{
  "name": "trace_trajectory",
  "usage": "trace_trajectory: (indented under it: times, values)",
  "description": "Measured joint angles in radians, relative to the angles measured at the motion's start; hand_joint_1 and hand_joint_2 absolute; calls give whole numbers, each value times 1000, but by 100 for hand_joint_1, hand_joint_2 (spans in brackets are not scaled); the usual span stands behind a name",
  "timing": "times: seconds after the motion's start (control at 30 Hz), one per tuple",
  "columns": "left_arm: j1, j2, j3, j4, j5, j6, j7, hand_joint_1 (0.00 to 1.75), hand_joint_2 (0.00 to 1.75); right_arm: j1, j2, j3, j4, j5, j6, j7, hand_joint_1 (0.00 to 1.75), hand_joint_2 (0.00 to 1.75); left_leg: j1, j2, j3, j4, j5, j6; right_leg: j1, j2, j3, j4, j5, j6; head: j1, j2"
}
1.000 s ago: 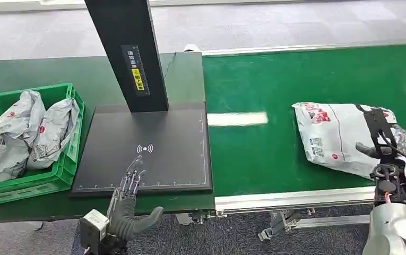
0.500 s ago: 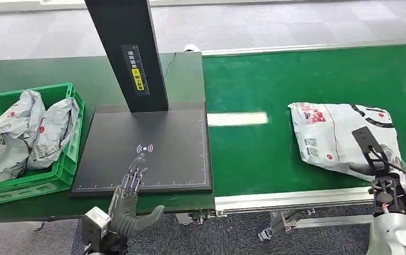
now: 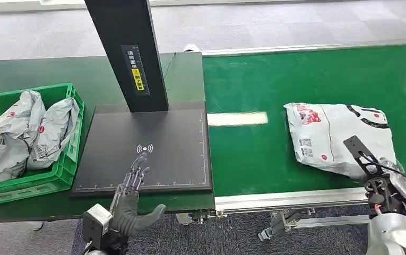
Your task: Moved the parcel from conveyor to table for the left to box.
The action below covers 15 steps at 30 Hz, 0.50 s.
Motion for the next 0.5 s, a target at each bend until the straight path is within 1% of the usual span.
trace_trajectory:
  times: [0.07, 0.3, 0.4, 0.5]
  values:
    - [-6, 0, 0, 2, 0, 0, 6, 0, 175, 4, 3, 27, 2, 43, 21, 40, 0, 175, 0, 0, 0, 0, 0, 0, 0, 0, 0, 0, 0, 0, 0, 0]
    - [-8, 0, -2, 10, 7, 14, 11, 0, 175, 3, 25, 83, 4, 114, 106, 63, 0, 175, 0, 0, 0, 0, 0, 0, 0, 0, 0, 0, 0, 0, 0, 0]
    - [-8, 0, -3, 11, 8, 17, 10, 0, 175, 9, 30, 92, 6, 131, 112, 67, 0, 175, 0, 0, 0, 0, 0, 0, 0, 0, 0, 0, 0, 0, 0, 0]
    - [-8, 0, -4, 11, 13, 18, 11, 0, 175, 10, 34, 98, 7, 150, 92, 48, 0, 175, 0, 0, -1, 0, 0, 0, 0, 0, 0, 0, 0, 0, 0, 0]
